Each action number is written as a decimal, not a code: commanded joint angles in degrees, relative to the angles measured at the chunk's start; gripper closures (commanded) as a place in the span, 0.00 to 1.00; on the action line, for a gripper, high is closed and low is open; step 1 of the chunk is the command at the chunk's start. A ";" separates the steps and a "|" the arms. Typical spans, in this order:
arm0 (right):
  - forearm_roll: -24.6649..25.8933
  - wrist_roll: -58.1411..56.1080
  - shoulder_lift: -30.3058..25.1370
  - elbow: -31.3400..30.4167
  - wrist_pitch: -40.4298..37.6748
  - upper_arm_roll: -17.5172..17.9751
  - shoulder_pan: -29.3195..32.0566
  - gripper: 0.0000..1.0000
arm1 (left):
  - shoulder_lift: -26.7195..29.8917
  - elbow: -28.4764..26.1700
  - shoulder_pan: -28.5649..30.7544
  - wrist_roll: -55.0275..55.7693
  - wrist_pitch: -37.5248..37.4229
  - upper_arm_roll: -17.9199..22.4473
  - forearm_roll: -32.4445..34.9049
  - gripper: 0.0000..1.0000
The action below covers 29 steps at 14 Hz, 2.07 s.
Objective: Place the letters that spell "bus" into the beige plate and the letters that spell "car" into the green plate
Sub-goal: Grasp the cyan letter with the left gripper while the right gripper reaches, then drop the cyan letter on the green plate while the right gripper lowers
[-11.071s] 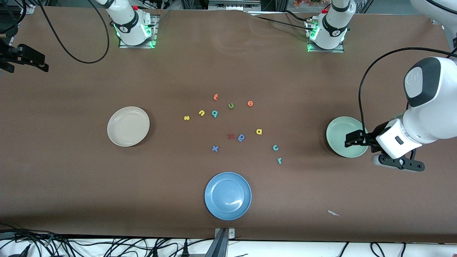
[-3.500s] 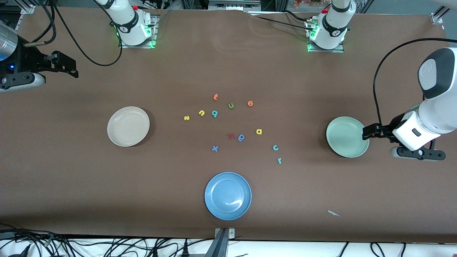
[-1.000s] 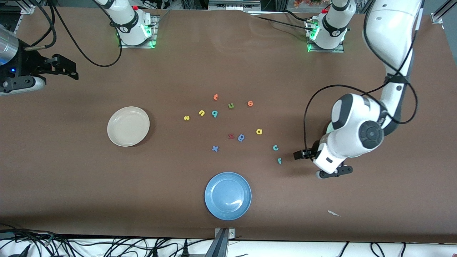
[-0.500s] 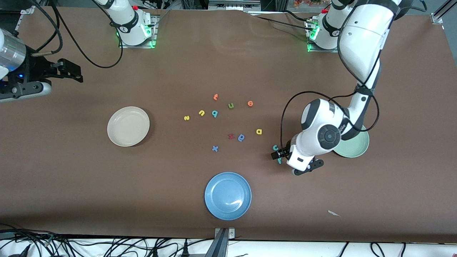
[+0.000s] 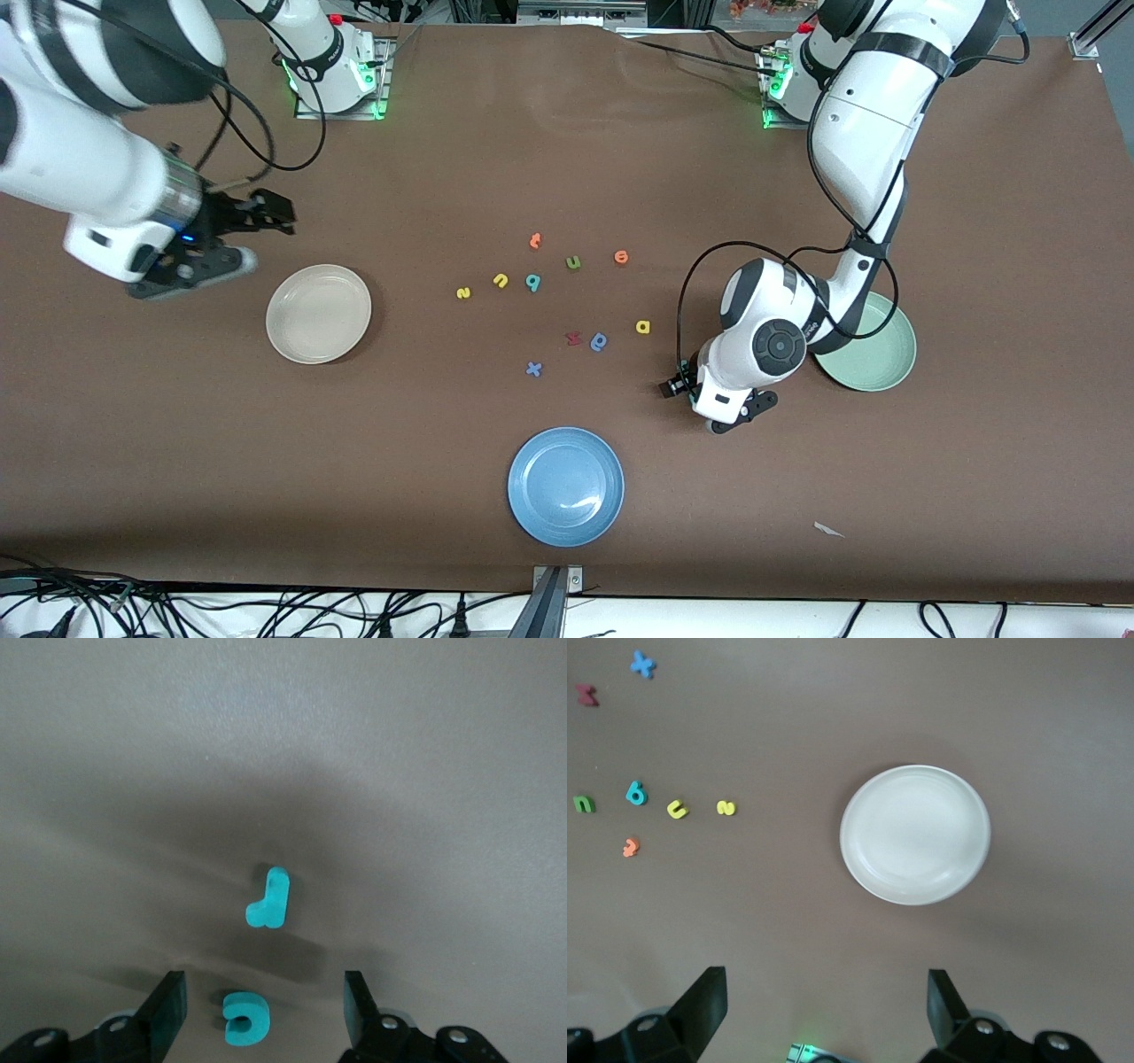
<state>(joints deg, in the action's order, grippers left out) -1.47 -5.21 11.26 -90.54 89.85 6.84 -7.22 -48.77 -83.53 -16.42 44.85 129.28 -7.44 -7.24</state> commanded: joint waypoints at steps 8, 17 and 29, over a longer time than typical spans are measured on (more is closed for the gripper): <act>-0.37 16.46 6.31 -13.61 29.66 9.24 -0.16 0.00 | 0.08 -0.23 -1.60 0.59 -4.39 0.76 -1.28 0.60; 0.33 21.90 15.11 -16.69 38.20 9.33 -4.21 0.00 | 0.87 0.12 -1.07 -1.95 -5.35 0.93 -0.49 0.92; 1.74 24.90 17.92 -25.30 50.95 9.33 -7.99 0.00 | 12.83 -1.01 15.18 -29.54 -31.81 1.20 6.97 0.92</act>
<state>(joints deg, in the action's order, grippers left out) -0.98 18.21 28.85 -115.53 139.62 16.00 -14.80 -36.94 -81.59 -3.38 19.16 97.81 -5.77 -2.45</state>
